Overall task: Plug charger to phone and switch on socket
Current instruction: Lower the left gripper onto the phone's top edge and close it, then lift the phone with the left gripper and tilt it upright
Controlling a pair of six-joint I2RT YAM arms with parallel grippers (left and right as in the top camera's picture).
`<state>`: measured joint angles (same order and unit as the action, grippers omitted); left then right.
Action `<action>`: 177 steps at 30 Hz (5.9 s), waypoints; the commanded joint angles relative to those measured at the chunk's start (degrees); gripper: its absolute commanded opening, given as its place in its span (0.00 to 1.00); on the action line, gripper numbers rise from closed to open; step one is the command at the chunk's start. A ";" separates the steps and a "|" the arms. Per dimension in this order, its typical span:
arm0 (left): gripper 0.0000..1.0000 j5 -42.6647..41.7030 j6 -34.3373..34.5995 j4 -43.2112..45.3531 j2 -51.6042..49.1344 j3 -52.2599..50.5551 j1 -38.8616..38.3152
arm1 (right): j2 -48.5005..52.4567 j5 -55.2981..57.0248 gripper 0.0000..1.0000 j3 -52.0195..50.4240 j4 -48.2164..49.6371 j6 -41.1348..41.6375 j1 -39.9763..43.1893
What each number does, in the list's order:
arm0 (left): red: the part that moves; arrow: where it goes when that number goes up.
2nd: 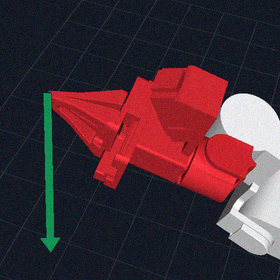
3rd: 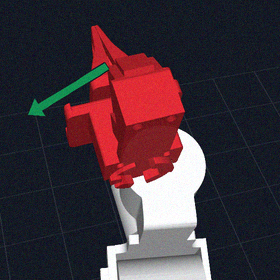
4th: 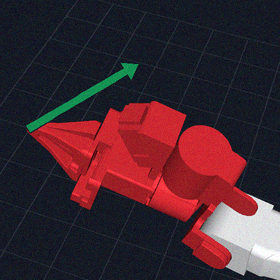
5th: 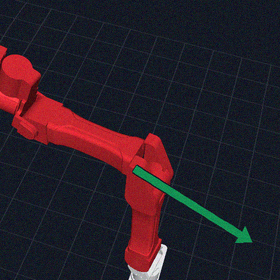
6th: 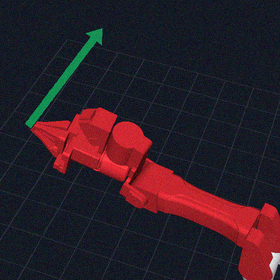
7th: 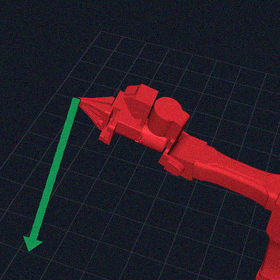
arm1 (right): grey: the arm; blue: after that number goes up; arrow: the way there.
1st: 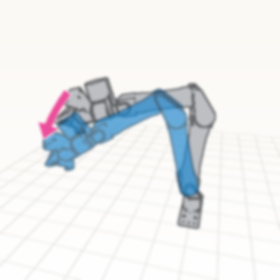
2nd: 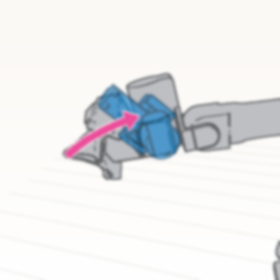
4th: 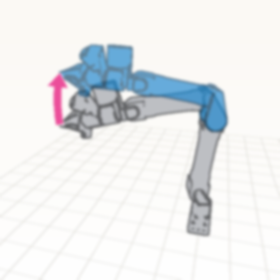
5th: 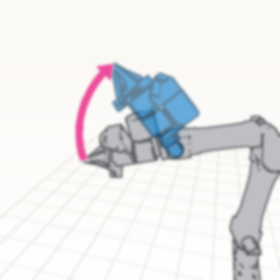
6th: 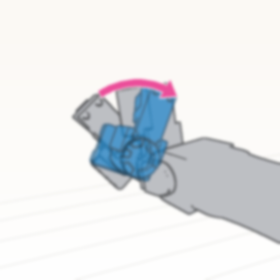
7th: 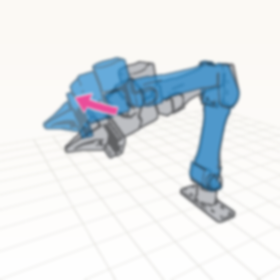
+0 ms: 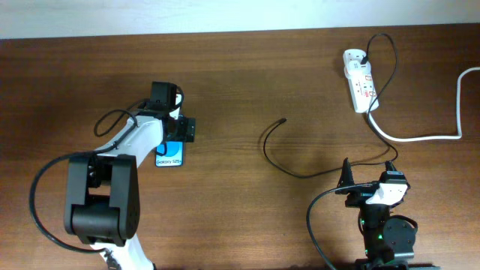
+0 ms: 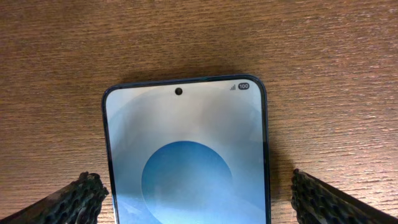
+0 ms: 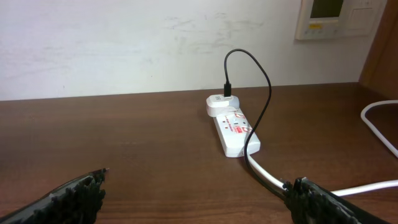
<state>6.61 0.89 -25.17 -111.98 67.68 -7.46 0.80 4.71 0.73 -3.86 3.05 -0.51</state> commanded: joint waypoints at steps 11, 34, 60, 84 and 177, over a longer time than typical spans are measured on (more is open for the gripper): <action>0.99 -5.70 2.29 -10.10 -6.25 -3.19 4.57 | -0.44 0.50 0.98 -0.42 -0.24 0.44 0.22; 0.98 -8.83 2.93 -11.19 -6.25 -3.21 4.74 | -0.44 0.50 0.98 -0.42 -0.24 0.44 0.22; 0.58 -11.54 2.89 -12.04 -6.25 -3.89 4.74 | -0.44 0.50 0.98 -0.42 -0.24 0.44 0.20; 0.46 -13.31 2.93 -17.27 -6.16 0.61 4.74 | -0.44 0.50 0.98 -0.42 -0.24 0.44 0.20; 0.27 -41.09 22.08 -42.45 34.88 13.27 3.76 | -0.44 0.50 0.98 -0.42 -0.24 0.44 0.20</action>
<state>-35.11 19.79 -68.29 -78.26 79.75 -3.64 0.80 4.73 0.73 -3.86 3.01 -0.51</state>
